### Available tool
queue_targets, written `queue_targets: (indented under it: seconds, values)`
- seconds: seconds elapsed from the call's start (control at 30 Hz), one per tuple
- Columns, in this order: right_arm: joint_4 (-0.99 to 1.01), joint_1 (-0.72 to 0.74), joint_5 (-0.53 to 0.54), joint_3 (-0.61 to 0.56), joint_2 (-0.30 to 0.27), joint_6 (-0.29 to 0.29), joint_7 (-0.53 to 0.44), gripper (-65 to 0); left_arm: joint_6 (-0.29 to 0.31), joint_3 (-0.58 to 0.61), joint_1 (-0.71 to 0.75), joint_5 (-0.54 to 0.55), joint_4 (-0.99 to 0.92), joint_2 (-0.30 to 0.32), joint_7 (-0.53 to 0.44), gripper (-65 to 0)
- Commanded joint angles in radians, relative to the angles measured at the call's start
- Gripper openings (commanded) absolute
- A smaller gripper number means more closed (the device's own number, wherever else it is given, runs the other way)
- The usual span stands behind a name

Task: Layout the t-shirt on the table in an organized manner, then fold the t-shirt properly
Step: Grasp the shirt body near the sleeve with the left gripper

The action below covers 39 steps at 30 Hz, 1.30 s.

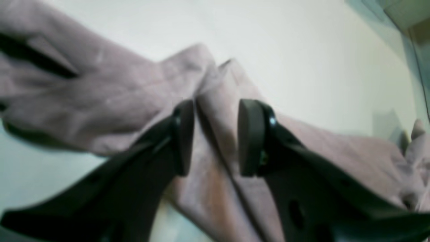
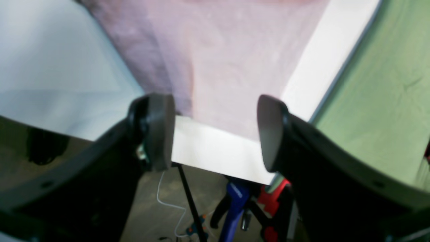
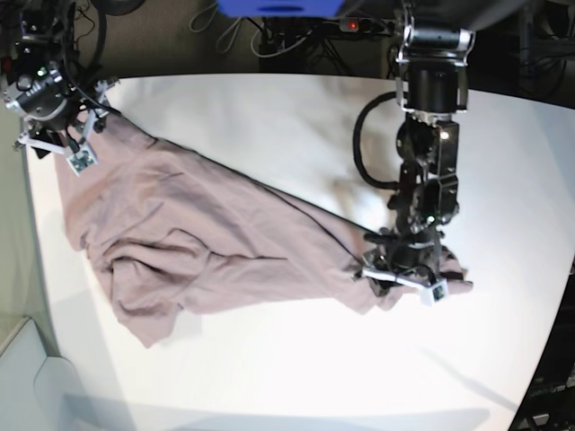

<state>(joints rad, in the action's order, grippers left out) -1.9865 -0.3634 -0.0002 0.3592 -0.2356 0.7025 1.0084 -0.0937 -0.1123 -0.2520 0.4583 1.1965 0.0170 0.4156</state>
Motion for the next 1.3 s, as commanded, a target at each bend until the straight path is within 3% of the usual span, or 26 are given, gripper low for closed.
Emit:
queue_targets:
  seconds: [0.0, 0.23, 0.4, 0.6, 0.8, 0.97, 1.1, 1.17, 1.27]
  values:
    - [-0.015, 0.002, 0.001, 0.007, -0.012, -0.004, -0.012, -25.8, 0.005, 0.001, -0.036, 0.004, -0.002, -0.002, -0.017, -43.0]
    - [-0.015, 0.002, 0.001, 0.005, -0.012, -0.004, -0.012, -25.8, 0.005, 0.007, -0.083, 0.007, -0.083, -0.005, -0.017, -43.0]
    - [-0.015, 0.002, 0.001, 0.005, -0.012, -0.004, -0.012, -25.8, 0.005, 0.010, -0.086, 0.004, -0.135, -0.025, -0.105, -43.1]
    - [-0.015, 0.002, 0.001, 0.005, -0.026, -0.004, -0.012, -25.8, 0.005, 0.010, -0.123, 0.004, -0.255, -0.045, -0.122, -43.8]
    - [-0.015, 0.002, 0.001, 0.005, -0.037, -0.004, -0.012, -25.8, 0.005, 0.010, -0.122, 0.010, -0.203, -0.048, -0.114, -65.0]
    - [-0.015, 0.002, 0.001, 0.010, -0.037, -0.004, -0.012, -25.8, -0.004, 0.012, -0.080, 0.004, -0.082, -0.079, -0.111, -65.0]
    - [-0.015, 0.002, 0.001, 0.008, -0.037, -0.004, -0.012, -25.8, -0.010, 0.093, -0.060, -0.019, -0.005, -0.076, -0.111, -64.8]
    - [-0.015, 0.002, 0.001, 0.007, -0.037, -0.004, -0.012, -25.8, -0.054, 0.164, -0.060, -0.095, 0.010, -0.078, -0.111, -64.8]
    - [-0.015, 0.002, 0.001, 0.005, -0.037, -0.004, -0.010, -25.8, -0.180, 0.267, -0.056, -0.244, 0.036, -0.081, -0.111, -64.8]
